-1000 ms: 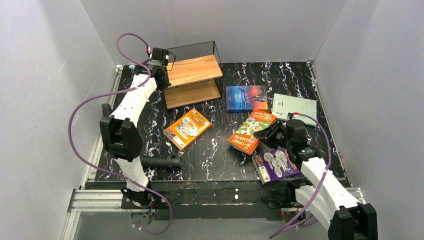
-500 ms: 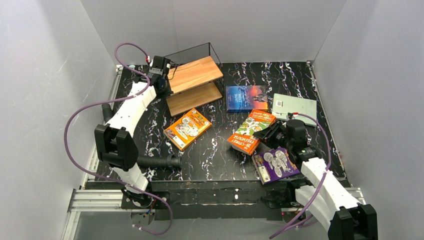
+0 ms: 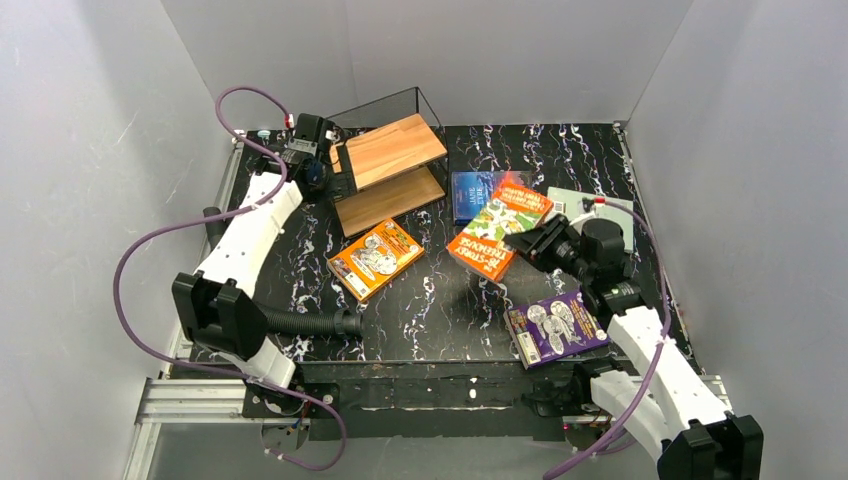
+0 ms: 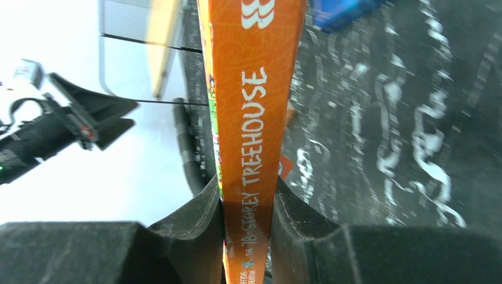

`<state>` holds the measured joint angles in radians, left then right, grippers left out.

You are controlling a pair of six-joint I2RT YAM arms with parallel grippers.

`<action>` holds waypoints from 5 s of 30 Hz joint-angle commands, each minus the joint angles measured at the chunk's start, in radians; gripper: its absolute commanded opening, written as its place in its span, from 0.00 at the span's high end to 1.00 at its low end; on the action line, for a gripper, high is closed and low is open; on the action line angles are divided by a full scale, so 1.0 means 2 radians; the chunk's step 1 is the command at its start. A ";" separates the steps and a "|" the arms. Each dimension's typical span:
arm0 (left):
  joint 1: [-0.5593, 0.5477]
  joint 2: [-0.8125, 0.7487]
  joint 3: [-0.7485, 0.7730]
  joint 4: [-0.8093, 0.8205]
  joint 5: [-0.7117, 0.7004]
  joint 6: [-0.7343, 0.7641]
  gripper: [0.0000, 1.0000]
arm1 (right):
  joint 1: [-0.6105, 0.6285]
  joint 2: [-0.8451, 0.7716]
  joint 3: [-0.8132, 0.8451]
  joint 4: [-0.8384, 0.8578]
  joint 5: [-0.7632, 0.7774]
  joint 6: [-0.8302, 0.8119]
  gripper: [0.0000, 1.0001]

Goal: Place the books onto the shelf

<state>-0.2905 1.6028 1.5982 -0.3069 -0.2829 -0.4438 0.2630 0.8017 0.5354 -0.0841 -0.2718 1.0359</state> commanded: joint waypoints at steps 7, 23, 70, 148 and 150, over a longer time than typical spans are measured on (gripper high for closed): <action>-0.002 -0.098 0.071 -0.132 0.037 0.041 0.02 | 0.083 0.121 0.178 0.193 0.004 0.036 0.99; -0.002 -0.220 0.083 -0.175 0.068 0.023 0.02 | 0.190 0.456 0.484 0.291 0.156 0.108 0.99; -0.002 -0.279 0.034 -0.206 0.050 0.026 0.02 | 0.258 0.694 0.770 0.165 0.323 0.213 0.99; -0.002 -0.285 -0.024 -0.188 0.079 0.003 0.02 | 0.281 0.644 0.615 0.176 0.170 0.118 0.19; -0.001 -0.287 -0.024 -0.190 0.077 0.006 0.02 | 0.281 0.646 0.617 0.174 0.170 0.116 0.19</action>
<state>-0.2905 1.0481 1.5608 -0.6415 -0.1154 -0.4393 0.8234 2.0758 1.7210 0.2230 0.0822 1.2758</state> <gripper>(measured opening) 0.982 0.814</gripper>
